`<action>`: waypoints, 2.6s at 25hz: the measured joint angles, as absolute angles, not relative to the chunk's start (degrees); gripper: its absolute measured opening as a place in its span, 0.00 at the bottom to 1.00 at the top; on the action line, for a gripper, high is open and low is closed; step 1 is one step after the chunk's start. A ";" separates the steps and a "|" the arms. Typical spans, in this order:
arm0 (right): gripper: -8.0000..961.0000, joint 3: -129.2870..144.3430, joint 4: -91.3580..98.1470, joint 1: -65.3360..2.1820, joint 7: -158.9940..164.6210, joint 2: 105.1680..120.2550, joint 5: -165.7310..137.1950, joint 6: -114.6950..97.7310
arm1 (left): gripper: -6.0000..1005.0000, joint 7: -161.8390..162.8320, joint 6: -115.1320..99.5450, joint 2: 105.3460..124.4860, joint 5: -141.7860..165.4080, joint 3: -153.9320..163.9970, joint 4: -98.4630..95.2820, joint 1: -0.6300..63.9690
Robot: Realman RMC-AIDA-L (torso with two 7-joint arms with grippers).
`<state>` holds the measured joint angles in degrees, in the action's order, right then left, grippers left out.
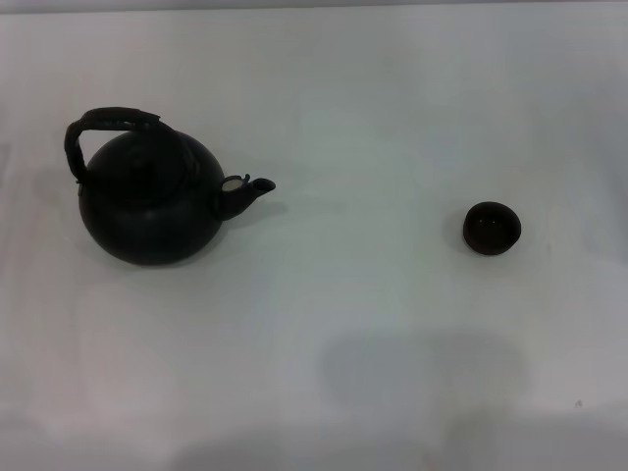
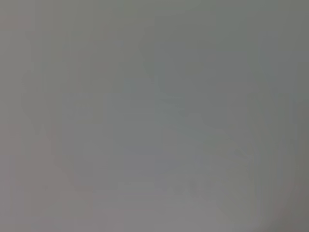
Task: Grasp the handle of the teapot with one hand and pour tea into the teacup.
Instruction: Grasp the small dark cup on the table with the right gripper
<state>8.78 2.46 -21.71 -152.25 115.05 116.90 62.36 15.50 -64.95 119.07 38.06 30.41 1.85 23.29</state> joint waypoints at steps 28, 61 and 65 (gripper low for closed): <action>0.91 45.17 20.50 -17.42 -144.85 113.68 111.96 66.28 | 0.88 15.56 -65.02 119.13 37.99 30.41 2.05 22.46; 0.91 49.73 37.89 -20.56 -119.16 114.47 72.66 82.72 | 0.88 17.19 -61.04 119.04 37.97 30.41 1.82 22.59; 0.91 49.75 35.86 -22.61 -119.01 114.77 70.70 82.15 | 0.88 17.21 -61.00 119.10 38.00 30.41 1.87 22.46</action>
